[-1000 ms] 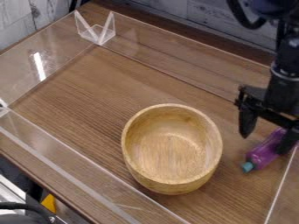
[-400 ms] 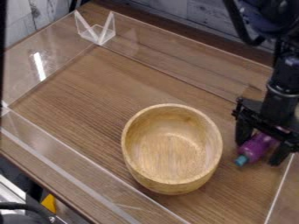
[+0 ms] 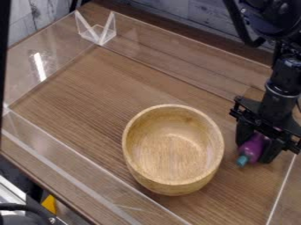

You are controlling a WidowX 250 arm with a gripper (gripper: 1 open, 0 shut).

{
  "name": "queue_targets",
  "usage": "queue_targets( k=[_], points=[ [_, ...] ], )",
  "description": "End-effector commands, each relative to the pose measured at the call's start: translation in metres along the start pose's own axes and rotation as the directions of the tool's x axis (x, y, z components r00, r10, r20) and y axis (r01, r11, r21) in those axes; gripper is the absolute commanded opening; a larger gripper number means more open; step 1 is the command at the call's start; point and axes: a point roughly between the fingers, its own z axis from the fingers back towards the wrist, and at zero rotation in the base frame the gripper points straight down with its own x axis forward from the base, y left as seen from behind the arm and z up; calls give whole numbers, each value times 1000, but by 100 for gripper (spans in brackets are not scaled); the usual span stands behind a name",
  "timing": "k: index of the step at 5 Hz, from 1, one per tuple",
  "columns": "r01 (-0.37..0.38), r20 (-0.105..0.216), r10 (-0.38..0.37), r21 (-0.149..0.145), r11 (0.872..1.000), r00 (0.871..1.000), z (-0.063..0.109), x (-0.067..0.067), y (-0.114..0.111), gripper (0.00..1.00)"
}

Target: Put the purple eggplant in the brown bowl

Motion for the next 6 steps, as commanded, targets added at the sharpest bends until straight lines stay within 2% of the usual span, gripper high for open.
queue_targets(
  k=[1, 2, 3, 5, 6],
  points=[
    [-63, 68, 63, -4, 998, 996, 22, 16, -4, 0],
    [-114, 67, 114, 0, 993, 991, 15, 29, -12, 0],
    [-173, 62, 173, -3, 985, 983, 13, 36, -16, 0],
    [-57, 54, 55, 29, 998, 997, 16, 33, -21, 0],
    [-75, 51, 73, 33, 997, 996, 12, 26, -13, 0]
  ],
)
